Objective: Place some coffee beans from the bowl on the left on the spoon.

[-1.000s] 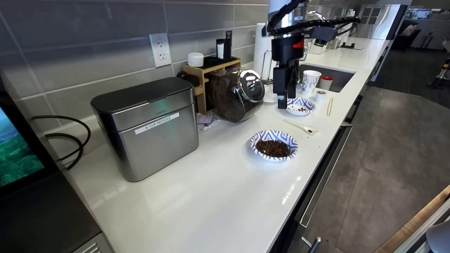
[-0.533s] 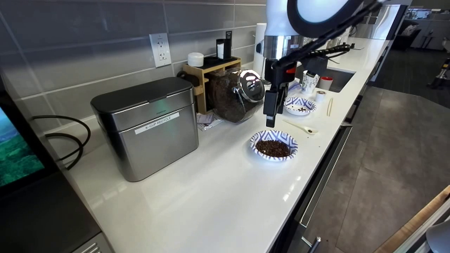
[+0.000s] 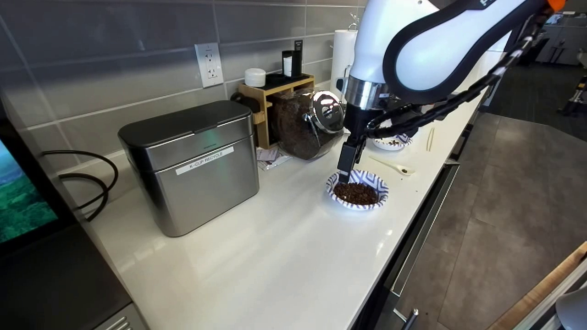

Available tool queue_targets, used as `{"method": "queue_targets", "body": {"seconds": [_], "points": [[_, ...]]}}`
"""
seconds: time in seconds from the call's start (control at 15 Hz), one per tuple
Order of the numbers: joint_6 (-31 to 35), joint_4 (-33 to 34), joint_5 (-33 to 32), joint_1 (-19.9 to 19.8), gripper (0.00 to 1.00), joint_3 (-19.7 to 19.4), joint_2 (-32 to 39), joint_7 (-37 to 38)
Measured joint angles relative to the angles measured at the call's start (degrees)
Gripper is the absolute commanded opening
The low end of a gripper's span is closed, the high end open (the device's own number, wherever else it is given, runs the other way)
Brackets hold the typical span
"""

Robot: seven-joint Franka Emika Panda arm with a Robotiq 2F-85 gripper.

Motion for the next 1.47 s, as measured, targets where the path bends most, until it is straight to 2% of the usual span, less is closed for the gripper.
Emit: {"method": "queue_targets", "body": {"seconds": [0.67,1.2,1.27,1.47], "points": [[1.69,-2.02,-1.37,-0.07,0.99,-0.47,2.43,1.88],[2.68,-2.47,-1.39,-0.32,0.87,-1.08,3.93,3.66],[2.68,-2.47,-1.40,-0.33,0.83,-1.20,4.04,3.84],[2.68,-2.45,-1.67,-0.33,0.83,-1.46,4.30,4.35]]}}
